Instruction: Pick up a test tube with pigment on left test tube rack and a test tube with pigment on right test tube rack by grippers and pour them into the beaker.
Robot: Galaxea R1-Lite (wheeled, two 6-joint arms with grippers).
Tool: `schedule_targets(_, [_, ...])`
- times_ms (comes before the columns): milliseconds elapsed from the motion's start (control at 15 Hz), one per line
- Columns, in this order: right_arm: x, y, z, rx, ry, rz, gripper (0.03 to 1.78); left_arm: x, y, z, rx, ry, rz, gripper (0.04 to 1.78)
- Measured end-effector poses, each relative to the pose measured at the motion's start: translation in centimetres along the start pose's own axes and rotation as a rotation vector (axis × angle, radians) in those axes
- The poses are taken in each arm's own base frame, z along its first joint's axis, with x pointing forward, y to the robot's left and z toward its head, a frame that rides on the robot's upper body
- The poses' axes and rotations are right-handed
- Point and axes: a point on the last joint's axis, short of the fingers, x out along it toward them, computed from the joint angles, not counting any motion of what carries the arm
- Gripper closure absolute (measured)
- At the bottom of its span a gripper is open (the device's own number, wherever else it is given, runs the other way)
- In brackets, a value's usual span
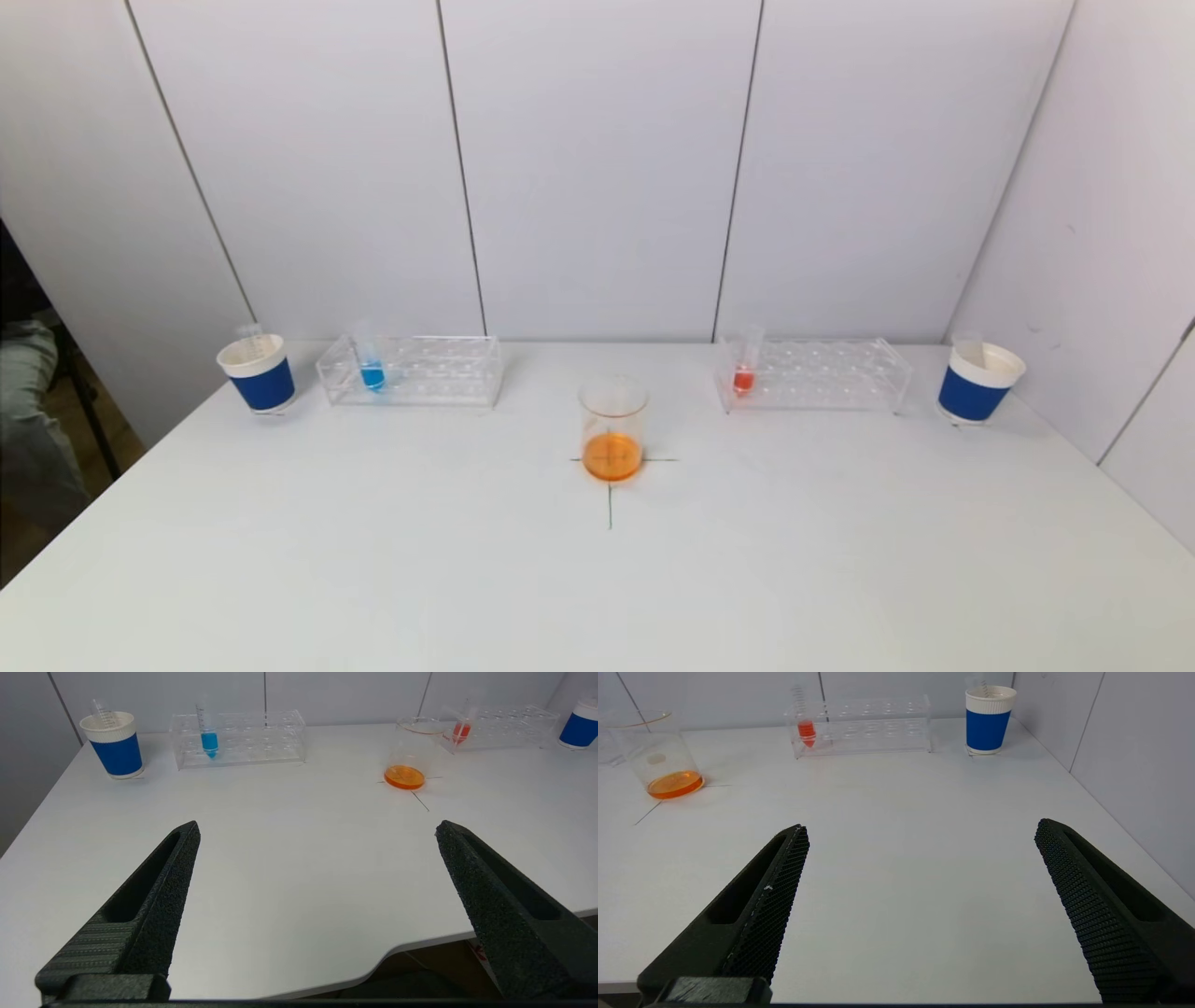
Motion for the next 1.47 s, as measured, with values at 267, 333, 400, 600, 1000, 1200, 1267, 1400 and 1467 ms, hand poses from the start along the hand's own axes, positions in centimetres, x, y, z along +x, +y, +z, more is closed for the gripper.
schedule_targets(267, [0.0,0.0,0.0,0.000,0.000,0.000,0.05,-1.4,0.0,-2.5,0.036,0.010,0.043,0.06])
schedule_targets(333, [0.0,0.0,0.0,0.000,0.000,0.000,0.05,-1.3,0.1,-3.1,0.052,0.015,0.072,0.06])
schedule_targets(400, [0.0,0.0,0.0,0.000,0.000,0.000,0.05,-1.1,0.3,-3.7,0.065,0.017,0.111,0.06])
schedule_targets(600, [0.0,0.0,0.0,0.000,0.000,0.000,0.05,0.0,1.0,-5.9,0.105,0.039,0.232,0.06])
schedule_targets(1000, [0.0,0.0,0.0,0.000,0.000,0.001,0.05,1.0,1.3,-7.5,0.105,0.027,0.233,0.06])
schedule_targets(1200, [0.0,0.0,0.0,0.000,0.000,0.000,0.05,1.0,1.3,-7.6,0.043,0.021,0.239,0.06])
schedule_targets(1267, [0.0,0.0,0.0,0.000,0.000,0.000,0.05,1.0,1.3,-7.6,0.028,0.020,0.240,0.06])
schedule_targets(1400, [0.0,0.0,0.0,0.000,0.000,0.000,0.05,1.0,1.3,-7.6,0.026,0.020,0.240,0.06])
schedule_targets(1467, [0.0,0.0,0.0,0.000,0.000,0.000,0.05,1.0,1.3,-7.6,0.026,0.020,0.240,0.06])
